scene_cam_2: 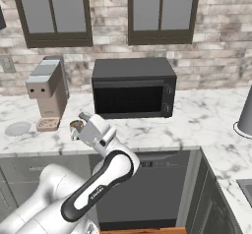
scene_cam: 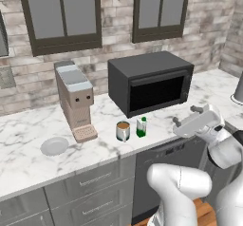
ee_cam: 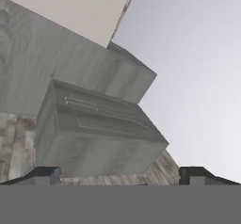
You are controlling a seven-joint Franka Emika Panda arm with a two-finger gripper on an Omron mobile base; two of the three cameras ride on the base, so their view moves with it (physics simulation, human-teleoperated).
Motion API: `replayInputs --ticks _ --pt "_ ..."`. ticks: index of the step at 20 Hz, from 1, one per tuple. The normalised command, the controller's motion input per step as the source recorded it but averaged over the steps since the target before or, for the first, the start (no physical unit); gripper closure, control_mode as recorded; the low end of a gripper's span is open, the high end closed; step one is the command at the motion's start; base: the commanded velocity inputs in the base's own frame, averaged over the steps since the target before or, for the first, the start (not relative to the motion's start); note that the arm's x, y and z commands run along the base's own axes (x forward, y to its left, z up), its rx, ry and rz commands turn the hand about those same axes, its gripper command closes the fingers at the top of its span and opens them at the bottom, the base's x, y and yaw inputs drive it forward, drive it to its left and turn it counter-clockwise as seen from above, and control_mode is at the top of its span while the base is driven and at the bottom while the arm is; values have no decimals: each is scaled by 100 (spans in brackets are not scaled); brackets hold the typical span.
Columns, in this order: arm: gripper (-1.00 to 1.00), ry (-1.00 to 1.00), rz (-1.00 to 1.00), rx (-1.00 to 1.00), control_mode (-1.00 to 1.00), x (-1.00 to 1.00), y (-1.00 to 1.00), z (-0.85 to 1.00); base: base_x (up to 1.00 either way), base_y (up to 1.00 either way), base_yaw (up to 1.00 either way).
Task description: Take a sugar cube from the saucer and place it inside the coffee. Then, grab milk from the fridge and place it next to the coffee on the counter to sweeten the coffee.
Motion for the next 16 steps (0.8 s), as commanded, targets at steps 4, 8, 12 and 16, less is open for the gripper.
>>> replayInputs --ticks 4,8,12,16 --pt "-100 6 1 -33 -100 -8 45 57 0 0 0" --pt "-100 15 -9 -67 -100 -27 94 100 0 0 0" --pt "-100 34 -23 -50 -100 -6 56 59 0 0 0" --pt "-100 59 -28 -54 -100 9 62 55 0 0 0"
